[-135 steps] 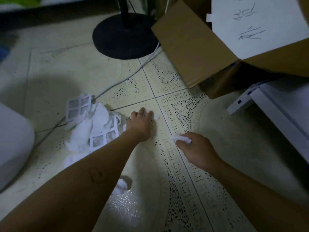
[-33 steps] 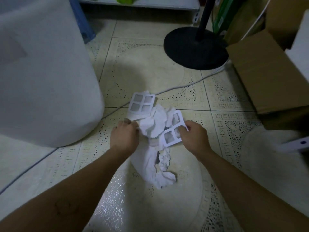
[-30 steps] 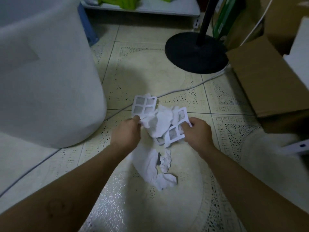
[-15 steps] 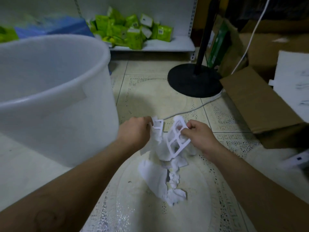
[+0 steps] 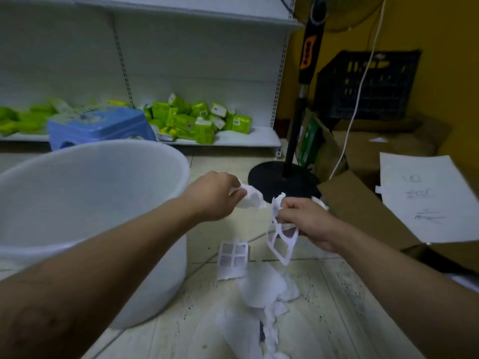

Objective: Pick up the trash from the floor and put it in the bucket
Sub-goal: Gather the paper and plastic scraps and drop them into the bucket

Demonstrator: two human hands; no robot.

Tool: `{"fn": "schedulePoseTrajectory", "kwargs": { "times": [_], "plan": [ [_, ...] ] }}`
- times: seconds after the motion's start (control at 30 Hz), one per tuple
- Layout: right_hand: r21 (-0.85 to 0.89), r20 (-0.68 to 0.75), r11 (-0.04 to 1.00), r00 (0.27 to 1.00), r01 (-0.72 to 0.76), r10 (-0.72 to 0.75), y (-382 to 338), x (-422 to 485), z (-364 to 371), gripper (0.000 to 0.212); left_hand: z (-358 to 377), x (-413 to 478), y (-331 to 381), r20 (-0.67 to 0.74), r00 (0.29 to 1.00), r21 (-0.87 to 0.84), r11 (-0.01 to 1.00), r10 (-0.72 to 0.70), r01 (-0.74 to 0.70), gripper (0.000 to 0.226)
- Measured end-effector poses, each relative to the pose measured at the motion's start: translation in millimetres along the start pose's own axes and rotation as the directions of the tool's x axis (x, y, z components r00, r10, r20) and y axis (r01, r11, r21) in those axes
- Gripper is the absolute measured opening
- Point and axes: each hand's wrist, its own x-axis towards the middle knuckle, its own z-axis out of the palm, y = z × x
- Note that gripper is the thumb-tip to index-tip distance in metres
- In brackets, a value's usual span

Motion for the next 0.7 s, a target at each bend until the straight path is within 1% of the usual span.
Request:
{"fn": "schedulePoseTrajectory", "kwargs": {
  "times": [0.07, 0.2, 0.23, 0.27, 0.33, 0.4, 0.47, 0.53, 0.63, 0.7],
  "plan": [
    [-0.014, 0.045, 1.000, 0.999, -0.018, 0.018, -20.3, 5.4, 4.0, 0.035, -21.7, 1.7, -15.2, -0.021, 1.000, 0.014, 1.000, -0.011, 0.011, 0.038],
    [-0.034, 0.204, 0.999, 0.978, -0.034, 0.040, -54.2, 20.9, 28.5, 0.029, -48.1, -8.9, -53.1, -0.140, 0.986, -0.027, 0.996, -0.091, 0.088, 0.038],
    [-0.038, 0.233, 0.999, 0.971, -0.036, 0.044, -60.8, 25.5, 38.7, 0.030, -52.2, -12.6, -63.9, -0.141, 0.984, -0.030, 0.994, -0.109, 0.106, 0.038],
    [-0.043, 0.232, 0.999, 0.972, -0.029, 0.038, -66.9, 30.3, 49.8, 0.032, -56.3, -16.1, -74.8, -0.136, 0.983, -0.035, 0.992, -0.127, 0.123, 0.038],
    [-0.011, 0.149, 1.000, 0.989, 0.004, -0.003, -77.6, 40.0, 71.6, 0.037, -65.4, -22.2, -97.0, -0.156, 0.975, -0.077, 0.986, -0.157, 0.146, 0.036],
    [0.091, 0.050, 0.994, 0.997, 0.058, -0.062, -88.2, 49.2, 88.6, 0.035, -74.7, -27.2, -119.3, -0.214, 0.959, -0.125, 0.979, -0.184, 0.160, 0.034],
    [0.168, 0.014, 0.978, 0.992, 0.121, -0.125, -101.1, 57.0, 102.2, 0.029, -81.5, -31.4, -141.5, -0.254, 0.942, -0.151, 0.971, -0.219, 0.186, 0.031],
    [0.217, -0.029, 0.959, 0.983, 0.181, -0.179, -115.1, 62.6, 112.5, 0.027, -83.4, -35.6, -158.9, -0.248, 0.934, -0.160, 0.962, -0.257, 0.222, 0.030],
    [0.253, -0.136, 0.929, 0.961, 0.270, -0.242, -140.8, 75.1, 130.4, 0.022, -82.0, -41.1, -188.5, -0.239, 0.917, -0.146, 0.945, -0.320, 0.292, 0.027],
    [0.200, -0.140, 0.937, 0.955, 0.287, -0.263, -154.8, 82.8, 145.4, 0.015, -81.0, -46.1, -206.1, -0.229, 0.905, -0.125, 0.933, -0.359, 0.339, 0.026]
  ]
}}
